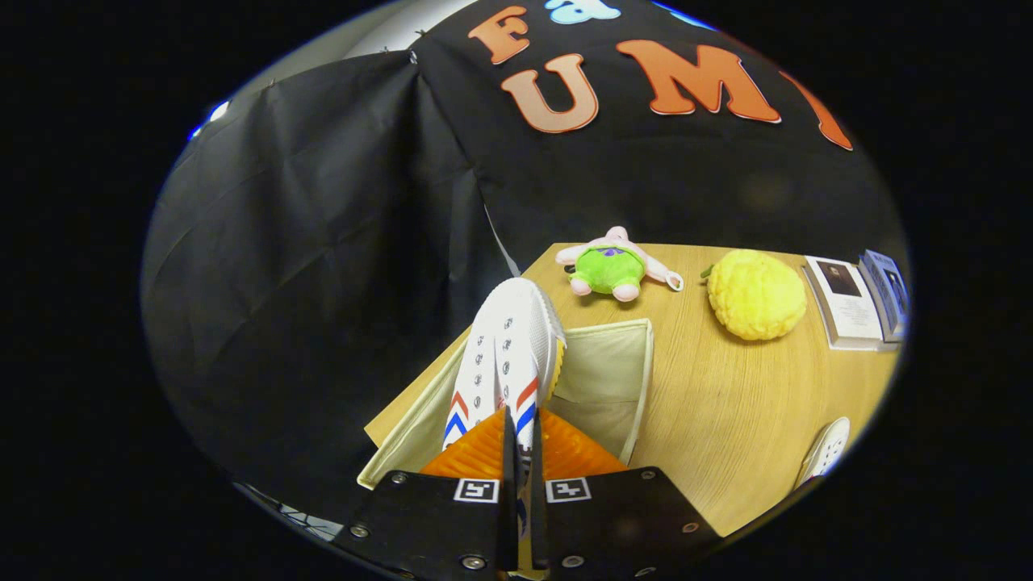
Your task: Open the storage box then place both shoes into the box .Put the left shoe in first, then the right shoe, with the right side of both shoes facing outward in a uniform manner.
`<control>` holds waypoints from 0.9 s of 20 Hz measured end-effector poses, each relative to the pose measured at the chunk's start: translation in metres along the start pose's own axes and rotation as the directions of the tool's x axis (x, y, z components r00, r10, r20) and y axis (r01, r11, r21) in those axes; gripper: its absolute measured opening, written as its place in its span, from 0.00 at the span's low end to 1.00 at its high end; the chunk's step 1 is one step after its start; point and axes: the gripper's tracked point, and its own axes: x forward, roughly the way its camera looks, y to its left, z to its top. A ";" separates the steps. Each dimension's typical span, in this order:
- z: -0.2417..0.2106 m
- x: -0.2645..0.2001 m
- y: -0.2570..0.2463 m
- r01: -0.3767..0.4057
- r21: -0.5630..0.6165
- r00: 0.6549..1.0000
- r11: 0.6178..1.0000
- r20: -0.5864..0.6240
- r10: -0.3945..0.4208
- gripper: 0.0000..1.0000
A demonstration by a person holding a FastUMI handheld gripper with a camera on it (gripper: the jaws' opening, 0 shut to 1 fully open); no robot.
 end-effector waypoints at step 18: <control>0.011 -0.087 -0.025 -0.044 0.044 0.990 0.998 0.139 0.037 0.70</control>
